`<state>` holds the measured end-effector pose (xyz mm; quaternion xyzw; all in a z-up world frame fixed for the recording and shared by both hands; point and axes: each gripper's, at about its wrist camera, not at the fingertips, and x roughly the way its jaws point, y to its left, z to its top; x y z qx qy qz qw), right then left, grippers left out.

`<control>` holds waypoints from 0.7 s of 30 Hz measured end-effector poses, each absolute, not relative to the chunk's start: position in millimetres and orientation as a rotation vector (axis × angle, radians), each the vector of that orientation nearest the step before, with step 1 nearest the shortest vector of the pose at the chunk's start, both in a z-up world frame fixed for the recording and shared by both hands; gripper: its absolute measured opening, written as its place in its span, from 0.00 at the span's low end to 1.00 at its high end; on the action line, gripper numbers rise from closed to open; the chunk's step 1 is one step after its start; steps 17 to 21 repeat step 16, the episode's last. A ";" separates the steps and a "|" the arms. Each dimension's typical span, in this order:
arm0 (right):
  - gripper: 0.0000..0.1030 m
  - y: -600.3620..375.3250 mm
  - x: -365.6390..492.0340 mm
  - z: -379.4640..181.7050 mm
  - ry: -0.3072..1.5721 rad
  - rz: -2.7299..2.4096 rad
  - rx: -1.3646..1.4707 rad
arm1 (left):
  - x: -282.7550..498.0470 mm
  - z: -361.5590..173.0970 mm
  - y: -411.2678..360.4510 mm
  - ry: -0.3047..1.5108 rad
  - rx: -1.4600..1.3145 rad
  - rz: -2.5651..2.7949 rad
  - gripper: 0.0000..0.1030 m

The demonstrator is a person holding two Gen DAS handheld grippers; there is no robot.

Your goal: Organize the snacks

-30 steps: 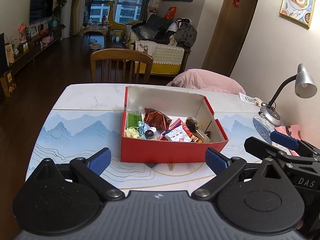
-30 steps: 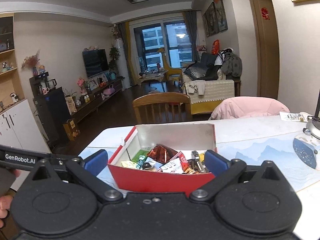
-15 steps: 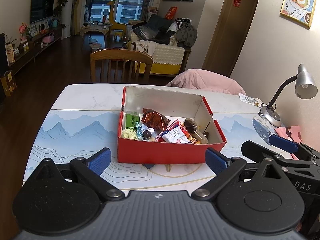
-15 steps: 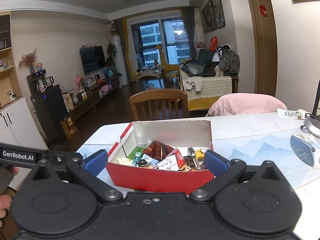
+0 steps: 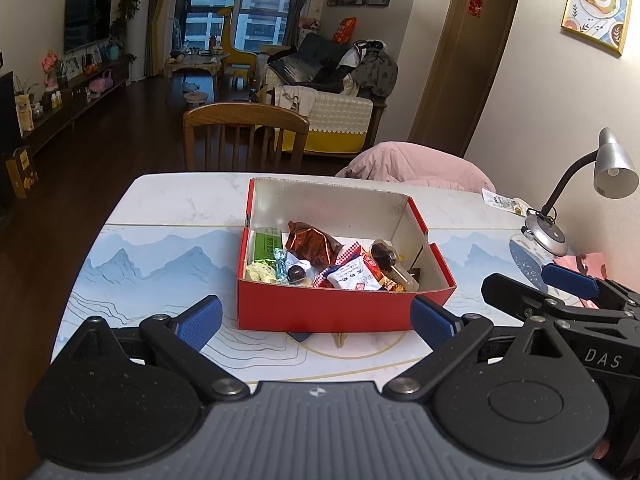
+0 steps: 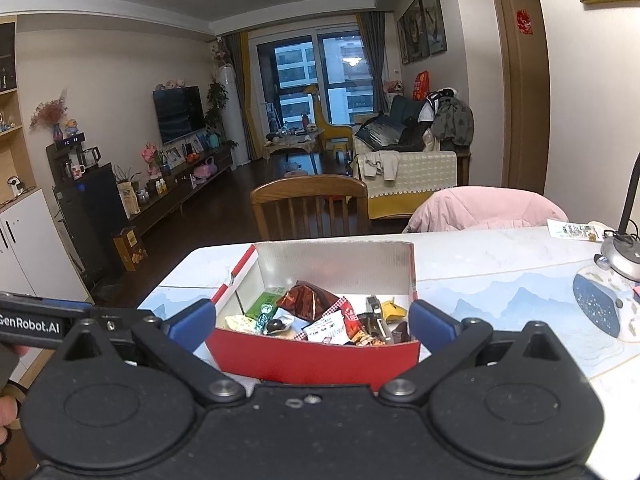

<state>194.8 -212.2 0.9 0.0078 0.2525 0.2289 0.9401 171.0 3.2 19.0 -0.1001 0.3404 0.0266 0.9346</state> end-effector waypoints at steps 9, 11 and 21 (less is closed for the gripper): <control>1.00 -211.4 193.1 2.6 0.518 0.472 0.016 | 170.4 18.9 1.3 0.695 -0.197 0.060 0.98; 1.00 -212.1 193.1 2.9 0.522 0.471 0.017 | 170.6 17.8 1.6 0.701 -0.199 0.063 0.98; 1.00 -215.7 193.7 -2.0 0.549 0.453 0.029 | 170.6 9.9 2.9 0.734 -0.223 0.062 0.98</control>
